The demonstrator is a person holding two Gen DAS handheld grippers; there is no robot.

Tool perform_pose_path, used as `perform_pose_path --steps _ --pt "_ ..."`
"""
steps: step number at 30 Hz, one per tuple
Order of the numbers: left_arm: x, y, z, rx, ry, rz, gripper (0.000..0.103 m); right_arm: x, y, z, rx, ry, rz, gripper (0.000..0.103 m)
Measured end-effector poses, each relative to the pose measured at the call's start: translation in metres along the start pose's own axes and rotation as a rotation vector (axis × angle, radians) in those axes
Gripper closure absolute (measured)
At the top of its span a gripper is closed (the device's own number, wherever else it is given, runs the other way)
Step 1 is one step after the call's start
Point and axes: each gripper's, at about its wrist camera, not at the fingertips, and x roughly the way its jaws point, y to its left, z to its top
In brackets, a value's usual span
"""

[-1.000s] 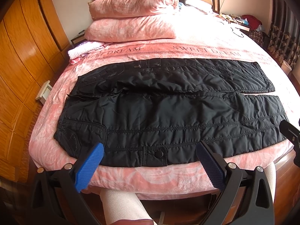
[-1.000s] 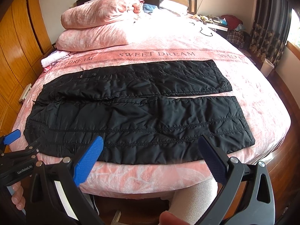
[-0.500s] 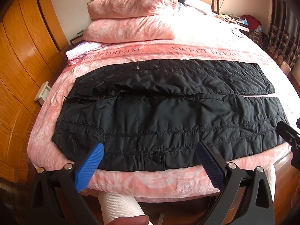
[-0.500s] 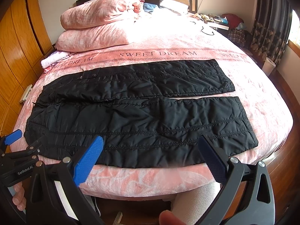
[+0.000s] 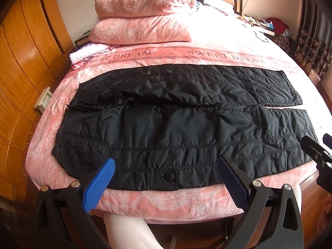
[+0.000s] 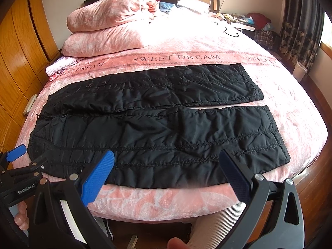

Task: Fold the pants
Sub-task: 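Move both grippers toward the waistband of the black pants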

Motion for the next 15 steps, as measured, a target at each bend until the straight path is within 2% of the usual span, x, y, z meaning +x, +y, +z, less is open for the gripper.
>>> perform_pose_path --steps 7,11,15 --pt "0.008 -0.005 0.004 0.026 0.002 0.018 0.004 0.011 -0.002 0.007 0.000 0.007 0.028 0.002" --pt "0.013 -0.003 0.013 -0.002 0.012 -0.017 0.004 0.018 -0.004 0.014 0.002 0.003 0.034 0.002" --pt "0.019 -0.004 0.022 -0.020 0.010 -0.013 0.004 0.027 -0.009 0.024 -0.001 -0.005 0.033 0.002"
